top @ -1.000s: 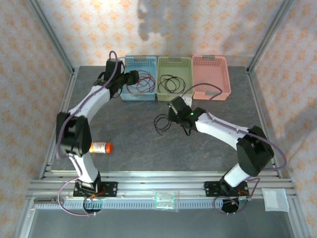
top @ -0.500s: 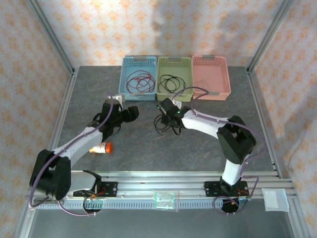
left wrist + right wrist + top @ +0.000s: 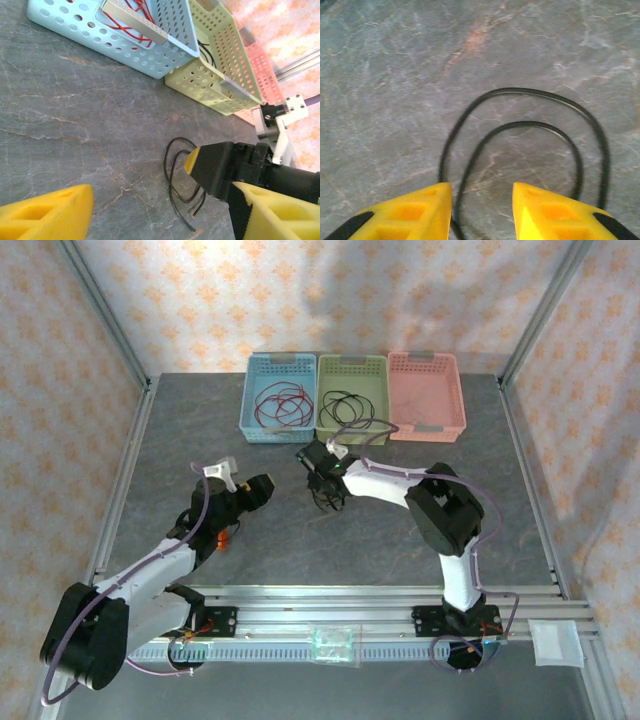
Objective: Untangle the cables
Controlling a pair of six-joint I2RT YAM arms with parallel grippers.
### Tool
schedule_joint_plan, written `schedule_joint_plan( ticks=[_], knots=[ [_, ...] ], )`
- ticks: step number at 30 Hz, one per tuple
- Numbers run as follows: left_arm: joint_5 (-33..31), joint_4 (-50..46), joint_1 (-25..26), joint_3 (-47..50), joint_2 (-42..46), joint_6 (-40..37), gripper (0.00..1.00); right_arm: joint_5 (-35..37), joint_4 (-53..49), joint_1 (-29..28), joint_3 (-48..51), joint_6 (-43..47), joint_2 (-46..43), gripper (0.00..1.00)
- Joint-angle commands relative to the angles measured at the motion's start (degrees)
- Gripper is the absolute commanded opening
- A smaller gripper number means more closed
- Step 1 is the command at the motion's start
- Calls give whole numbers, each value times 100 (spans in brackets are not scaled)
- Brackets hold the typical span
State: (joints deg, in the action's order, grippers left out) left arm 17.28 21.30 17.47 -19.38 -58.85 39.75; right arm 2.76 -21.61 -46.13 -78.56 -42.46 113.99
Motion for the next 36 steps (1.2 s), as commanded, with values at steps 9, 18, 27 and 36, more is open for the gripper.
schedule_joint_plan(
  ticks=[9,18,27,36],
  knots=[
    [535,688,-578,33,-65,309,71,119,-219,-78,-502,-87,449,28],
    [574,725,-579,26,-187,253,70,49,-243,-80,-537,-26,627,25],
    [584,753,-576,-6,-248,219,70,110,-598,-89,-662,133,865,25],
    [571,742,-573,-6,-267,209,69,286,-1195,-100,-838,395,1080,18]
  ],
)
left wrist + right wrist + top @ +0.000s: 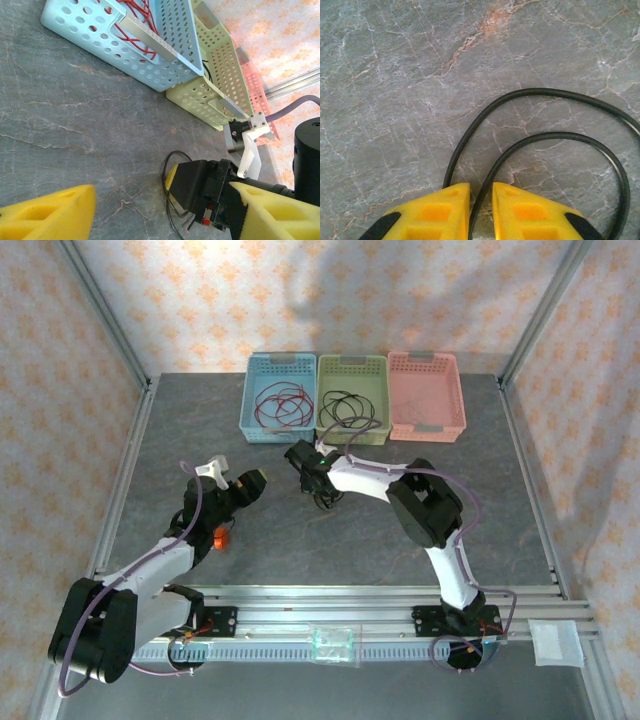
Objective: Untangle the cables
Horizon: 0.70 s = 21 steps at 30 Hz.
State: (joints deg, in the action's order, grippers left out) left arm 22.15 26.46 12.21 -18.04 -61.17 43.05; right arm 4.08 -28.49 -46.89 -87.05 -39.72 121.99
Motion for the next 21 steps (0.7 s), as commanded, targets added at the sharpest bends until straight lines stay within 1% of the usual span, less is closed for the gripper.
schedule_joint_plan(
  ticks=[1,4,6,10,12,15,21],
  knots=[
    [96,228,-52,-151,-57,-129,69,148,-525,-29,19,123,289,15],
    [107,171,-36,-197,-110,-234,69,54,-424,-29,131,80,217,10],
    [85,-70,-33,-301,-190,-429,69,-16,-380,-30,185,12,140,7],
    [96,-501,27,-542,-388,-854,70,-66,-233,-28,346,-101,-137,4],
    [143,-568,95,-616,-458,-912,70,-47,-79,-29,488,-123,-365,3],
    [227,-439,189,-630,-543,-912,70,-65,370,-28,870,-132,-875,1],
    [390,45,339,-543,-712,-821,70,-92,758,-30,1311,-316,-1582,0]
  ],
)
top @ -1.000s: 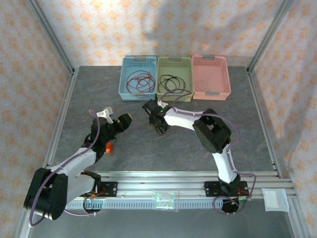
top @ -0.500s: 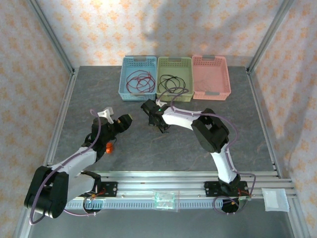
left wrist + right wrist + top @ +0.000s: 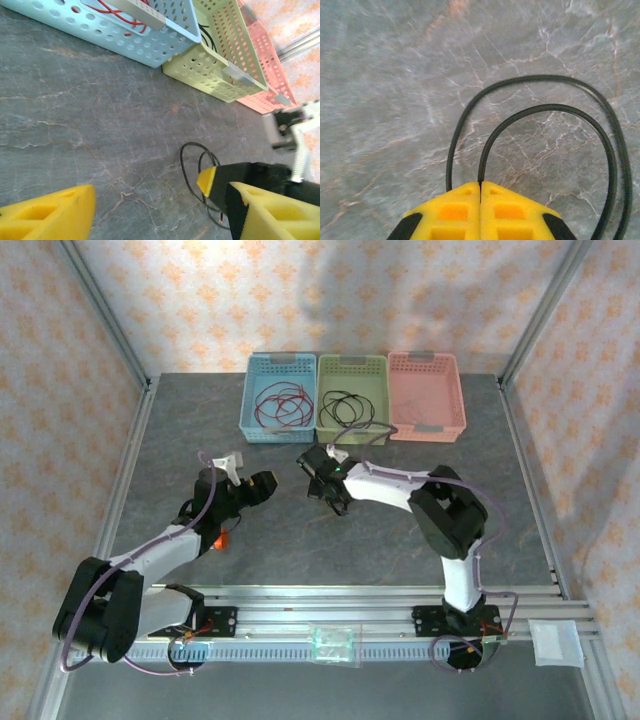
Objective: Untangle the cables
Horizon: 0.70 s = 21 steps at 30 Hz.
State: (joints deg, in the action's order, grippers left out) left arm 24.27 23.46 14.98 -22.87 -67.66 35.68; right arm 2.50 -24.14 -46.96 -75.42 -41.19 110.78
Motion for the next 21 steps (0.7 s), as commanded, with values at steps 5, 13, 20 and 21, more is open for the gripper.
schedule_joint_plan(
  ticks=[5,13,20,21],
  knots=[
    [236,475,210,-102,-195,-101,70,160,501,-24,402,-118,-964,0],
    [280,525,443,-341,-325,-176,72,424,690,-24,622,228,-1755,0],
    [137,459,599,-743,-384,-167,72,805,626,-23,512,440,-2281,0],
    [97,457,619,-823,-382,-167,73,878,590,-11,461,445,-2346,0]
  ],
)
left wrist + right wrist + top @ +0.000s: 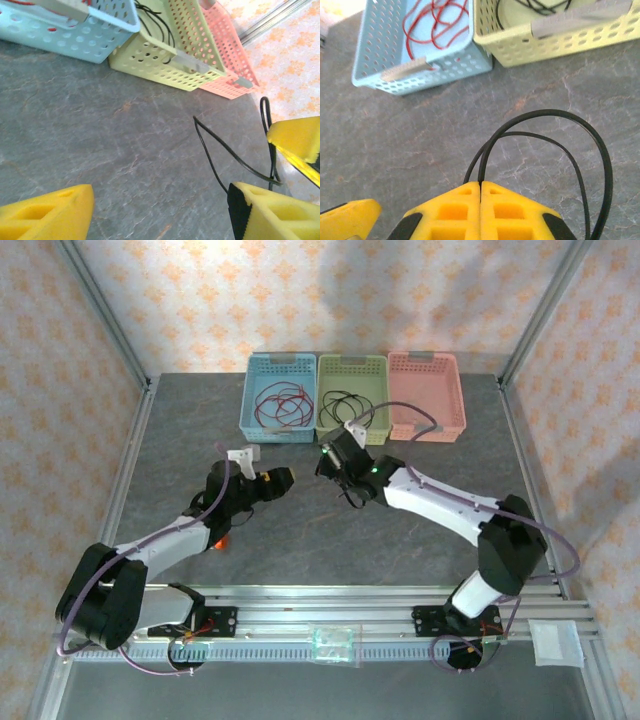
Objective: Untangle the cables
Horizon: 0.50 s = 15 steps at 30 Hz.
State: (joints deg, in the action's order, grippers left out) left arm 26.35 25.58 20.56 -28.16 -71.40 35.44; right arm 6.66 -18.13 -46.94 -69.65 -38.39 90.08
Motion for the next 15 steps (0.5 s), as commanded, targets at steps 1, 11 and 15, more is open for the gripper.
schedule_joint_plan(
  ticks=[1,11,15],
  knots=[
    [-134,253,70,-378,-18,-143,73,509,-44,12,-168,174,-316,0],
    [-237,342,69,-1530,-773,-51,75,367,28,520,-640,454,-327,0],
    [-226,439,71,-1974,-1134,-79,76,211,128,808,-950,720,-141,0]
  ],
)
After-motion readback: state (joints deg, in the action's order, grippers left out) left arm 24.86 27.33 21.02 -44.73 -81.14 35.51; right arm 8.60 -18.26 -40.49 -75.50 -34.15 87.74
